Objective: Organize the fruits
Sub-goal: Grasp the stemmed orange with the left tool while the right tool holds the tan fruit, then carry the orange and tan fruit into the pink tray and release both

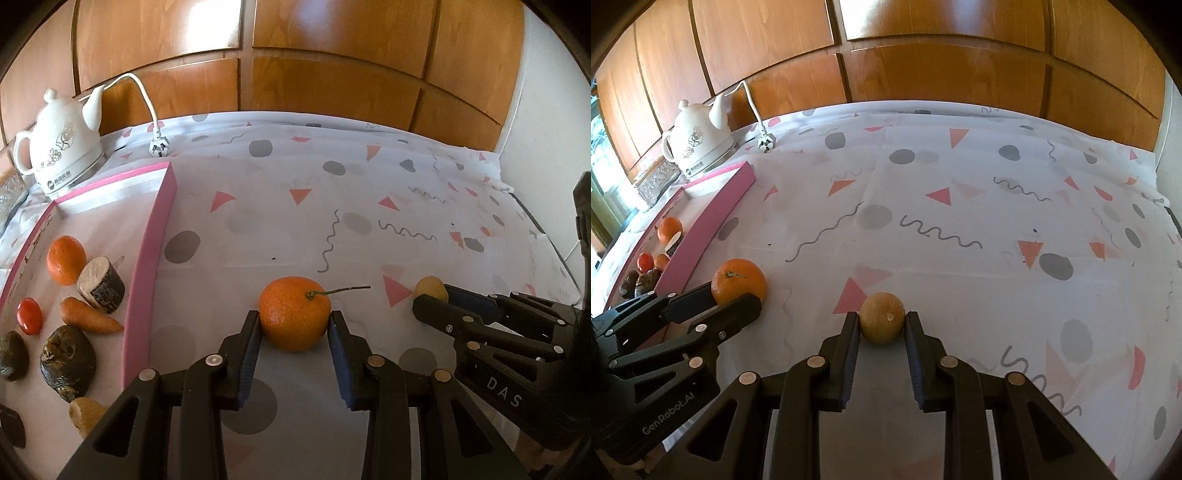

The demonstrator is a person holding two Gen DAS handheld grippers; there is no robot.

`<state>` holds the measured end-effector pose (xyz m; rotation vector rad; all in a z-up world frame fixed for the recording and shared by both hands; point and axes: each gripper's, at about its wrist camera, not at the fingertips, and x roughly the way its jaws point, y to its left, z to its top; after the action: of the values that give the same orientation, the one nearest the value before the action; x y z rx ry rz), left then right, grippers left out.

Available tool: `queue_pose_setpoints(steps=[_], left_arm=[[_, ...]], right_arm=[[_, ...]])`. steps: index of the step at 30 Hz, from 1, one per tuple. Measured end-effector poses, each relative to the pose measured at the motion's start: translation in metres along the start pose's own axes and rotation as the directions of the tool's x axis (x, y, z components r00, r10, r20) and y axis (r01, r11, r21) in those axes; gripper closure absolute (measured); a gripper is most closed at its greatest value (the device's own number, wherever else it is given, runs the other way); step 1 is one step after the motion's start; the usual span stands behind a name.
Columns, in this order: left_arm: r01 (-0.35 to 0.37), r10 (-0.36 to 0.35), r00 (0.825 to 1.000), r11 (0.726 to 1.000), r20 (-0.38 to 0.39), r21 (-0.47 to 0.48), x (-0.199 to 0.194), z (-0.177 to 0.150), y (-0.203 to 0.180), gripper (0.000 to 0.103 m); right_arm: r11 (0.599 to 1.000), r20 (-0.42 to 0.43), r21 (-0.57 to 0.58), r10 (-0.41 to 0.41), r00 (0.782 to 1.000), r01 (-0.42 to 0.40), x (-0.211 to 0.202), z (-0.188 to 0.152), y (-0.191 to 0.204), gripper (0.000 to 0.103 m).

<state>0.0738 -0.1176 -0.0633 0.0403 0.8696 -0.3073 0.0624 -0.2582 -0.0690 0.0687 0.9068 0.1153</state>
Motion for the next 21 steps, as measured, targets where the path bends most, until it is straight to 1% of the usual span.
queue_pose_setpoints(steps=[9,12,15,19,21], left_arm=[[-0.004,0.004,1.0,1.0,-0.007,-0.022,-0.009,0.001,0.003,0.067],[-0.008,0.008,1.0,1.0,0.019,-0.022,-0.02,0.003,0.005,0.067],[-0.015,0.016,0.998,1.0,0.063,-0.022,-0.036,0.007,0.008,0.067],[-0.039,0.044,0.993,0.998,0.111,-0.041,-0.058,0.012,0.02,0.067],[-0.061,0.069,0.989,0.996,0.13,-0.06,-0.067,0.013,0.03,0.067]], right_arm=[[1.0,0.006,-0.007,-0.014,1.0,0.014,-0.001,0.0,0.001,0.078],[1.0,0.006,-0.012,-0.019,1.0,0.019,-0.001,-0.001,0.002,0.078],[0.999,0.006,-0.017,-0.029,1.0,0.03,-0.001,0.0,0.003,0.078],[0.999,0.007,-0.02,-0.037,0.999,0.037,-0.001,0.0,0.004,0.078],[0.999,0.006,-0.021,-0.041,0.999,0.041,-0.001,0.0,0.005,0.078]])
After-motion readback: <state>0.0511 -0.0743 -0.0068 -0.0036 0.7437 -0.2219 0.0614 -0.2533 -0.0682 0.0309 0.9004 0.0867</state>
